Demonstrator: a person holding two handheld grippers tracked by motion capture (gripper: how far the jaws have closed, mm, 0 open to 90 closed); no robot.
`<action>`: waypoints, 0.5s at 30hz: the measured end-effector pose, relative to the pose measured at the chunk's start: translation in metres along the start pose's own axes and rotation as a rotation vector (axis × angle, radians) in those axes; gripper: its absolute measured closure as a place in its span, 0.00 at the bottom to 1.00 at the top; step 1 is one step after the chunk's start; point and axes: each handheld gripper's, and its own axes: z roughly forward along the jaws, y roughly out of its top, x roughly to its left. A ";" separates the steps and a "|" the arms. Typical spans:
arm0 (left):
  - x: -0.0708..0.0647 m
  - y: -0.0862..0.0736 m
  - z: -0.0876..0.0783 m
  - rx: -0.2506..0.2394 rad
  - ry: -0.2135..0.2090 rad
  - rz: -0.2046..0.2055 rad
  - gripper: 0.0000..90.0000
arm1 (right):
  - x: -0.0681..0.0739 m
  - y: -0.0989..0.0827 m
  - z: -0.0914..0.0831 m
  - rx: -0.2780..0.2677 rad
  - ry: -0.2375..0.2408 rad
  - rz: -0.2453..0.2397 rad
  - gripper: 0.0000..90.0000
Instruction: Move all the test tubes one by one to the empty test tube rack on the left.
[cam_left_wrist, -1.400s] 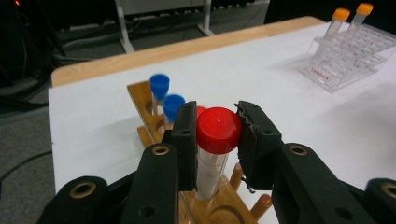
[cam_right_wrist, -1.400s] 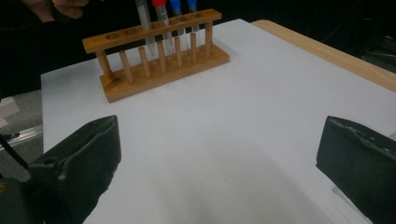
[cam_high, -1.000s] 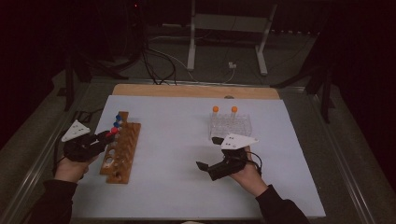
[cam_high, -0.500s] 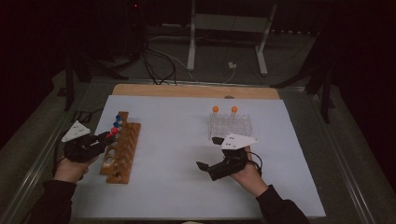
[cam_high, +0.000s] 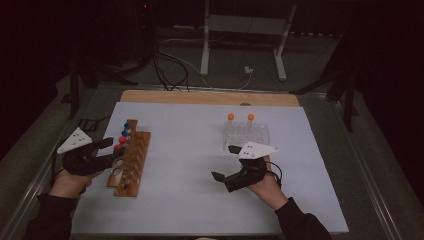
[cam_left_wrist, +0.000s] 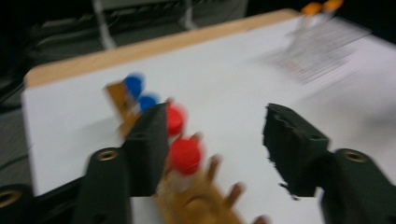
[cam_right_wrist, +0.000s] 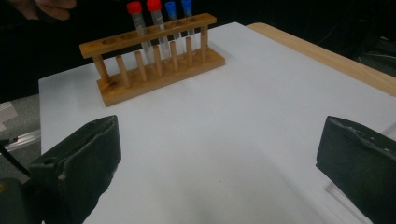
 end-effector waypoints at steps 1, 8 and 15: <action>-0.004 0.002 -0.001 -0.019 -0.020 0.004 0.35 | -0.001 0.001 -0.001 -0.003 -0.006 -0.002 0.00; -0.034 0.013 0.009 -0.067 -0.122 0.049 0.12 | -0.016 0.003 -0.012 -0.029 -0.064 0.014 0.00; -0.059 0.014 0.024 -0.080 -0.199 0.072 0.03 | -0.044 0.002 -0.018 -0.032 -0.160 0.047 0.00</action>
